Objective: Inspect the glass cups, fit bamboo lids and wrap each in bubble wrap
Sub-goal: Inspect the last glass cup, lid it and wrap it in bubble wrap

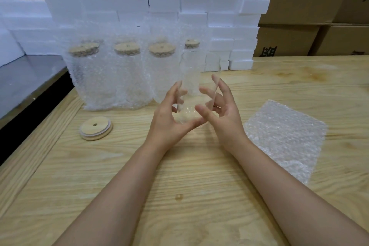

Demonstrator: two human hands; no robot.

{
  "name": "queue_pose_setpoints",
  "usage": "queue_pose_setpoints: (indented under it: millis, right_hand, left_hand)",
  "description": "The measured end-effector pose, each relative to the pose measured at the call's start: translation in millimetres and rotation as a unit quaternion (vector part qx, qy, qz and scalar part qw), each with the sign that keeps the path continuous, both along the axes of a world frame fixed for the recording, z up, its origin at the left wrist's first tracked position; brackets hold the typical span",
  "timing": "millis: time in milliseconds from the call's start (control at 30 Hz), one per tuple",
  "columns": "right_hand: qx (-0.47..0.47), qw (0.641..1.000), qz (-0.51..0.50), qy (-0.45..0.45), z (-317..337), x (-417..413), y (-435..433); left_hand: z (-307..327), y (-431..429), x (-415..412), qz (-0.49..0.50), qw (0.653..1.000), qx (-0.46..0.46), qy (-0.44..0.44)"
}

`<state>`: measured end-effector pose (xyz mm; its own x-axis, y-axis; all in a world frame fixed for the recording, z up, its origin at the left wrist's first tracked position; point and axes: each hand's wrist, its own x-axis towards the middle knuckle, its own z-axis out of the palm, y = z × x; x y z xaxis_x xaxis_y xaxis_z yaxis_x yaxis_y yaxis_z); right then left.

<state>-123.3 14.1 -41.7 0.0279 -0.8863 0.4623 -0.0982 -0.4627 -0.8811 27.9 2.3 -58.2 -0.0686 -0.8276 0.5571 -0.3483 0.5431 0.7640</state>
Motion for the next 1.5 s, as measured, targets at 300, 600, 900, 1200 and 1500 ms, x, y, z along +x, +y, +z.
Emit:
queue_pose_setpoints:
  millis: [300, 600, 900, 1200, 1500]
  right_hand:
    - [0.066, 0.992, 0.025, -0.101, -1, 4, -7]
    - [0.093, 0.986, 0.034, -0.133, -2, 8, -6]
    - [0.09, 0.978, 0.019, -0.187, 1, 15, 0]
    - [0.166, 0.944, 0.084, -0.273, 6, 11, -1]
    - [0.216, 0.912, 0.143, -0.319, 9, 11, -1]
  left_hand:
    - [4, 4, -4, -0.083, 0.989, 0.054, 0.107]
    - [7, 6, -9, -0.049, 0.99, 0.046, 0.126]
    - [5, 6, -11, -0.024, 0.995, 0.023, 0.089]
    - [8, 6, -12, -0.048, 0.982, 0.064, 0.172]
    - [2, 0, -10, -0.079, 0.984, 0.067, 0.146]
